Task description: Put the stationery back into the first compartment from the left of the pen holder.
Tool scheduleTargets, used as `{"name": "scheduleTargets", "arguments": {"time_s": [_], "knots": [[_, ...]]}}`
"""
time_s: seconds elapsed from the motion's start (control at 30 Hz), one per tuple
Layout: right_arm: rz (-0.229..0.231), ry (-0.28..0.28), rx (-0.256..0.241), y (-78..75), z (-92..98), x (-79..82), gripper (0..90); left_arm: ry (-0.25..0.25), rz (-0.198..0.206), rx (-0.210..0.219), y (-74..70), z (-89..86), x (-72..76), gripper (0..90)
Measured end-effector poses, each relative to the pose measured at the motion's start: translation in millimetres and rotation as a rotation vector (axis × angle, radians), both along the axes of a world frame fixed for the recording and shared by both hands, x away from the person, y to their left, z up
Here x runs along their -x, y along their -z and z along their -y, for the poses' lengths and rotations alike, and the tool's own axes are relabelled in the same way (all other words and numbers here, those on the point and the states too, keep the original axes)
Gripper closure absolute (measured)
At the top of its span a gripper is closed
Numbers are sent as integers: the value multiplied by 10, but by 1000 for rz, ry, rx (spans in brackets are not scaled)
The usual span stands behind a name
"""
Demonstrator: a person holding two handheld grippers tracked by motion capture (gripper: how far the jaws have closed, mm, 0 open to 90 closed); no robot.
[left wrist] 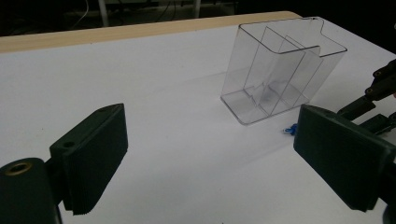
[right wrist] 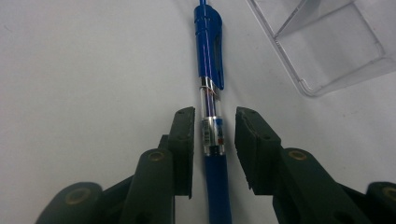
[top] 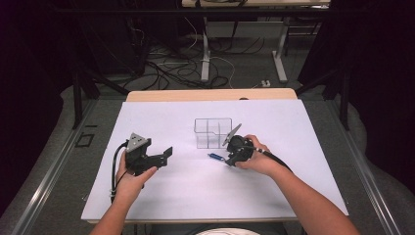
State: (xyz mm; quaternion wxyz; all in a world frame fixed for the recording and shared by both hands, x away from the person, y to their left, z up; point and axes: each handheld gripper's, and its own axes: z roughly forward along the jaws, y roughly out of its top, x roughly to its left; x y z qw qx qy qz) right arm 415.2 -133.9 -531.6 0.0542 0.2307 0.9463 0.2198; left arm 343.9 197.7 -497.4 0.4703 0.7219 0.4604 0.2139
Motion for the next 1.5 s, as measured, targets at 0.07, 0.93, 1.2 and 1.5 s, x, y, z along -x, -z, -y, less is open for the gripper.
{"name": "scheduleTargets", "arguments": {"time_s": [0.07, 0.93, 1.2, 1.5], "knots": [[-8, 3, -2, 11, -22, -3, 710, -1, 3, -5, -2, -8, -3, 96], [15, -11, 28, 38, -62, 20, 800, -4, -4, 7, 7, -7, -11, 96], [65, -17, 49, 32, -89, 71, 801, -3, -2, 1, 4, -23, -14, 97], [141, -54, 55, -40, -113, 175, 801, -9, -5, 10, 5, -25, -17, 98]]}}
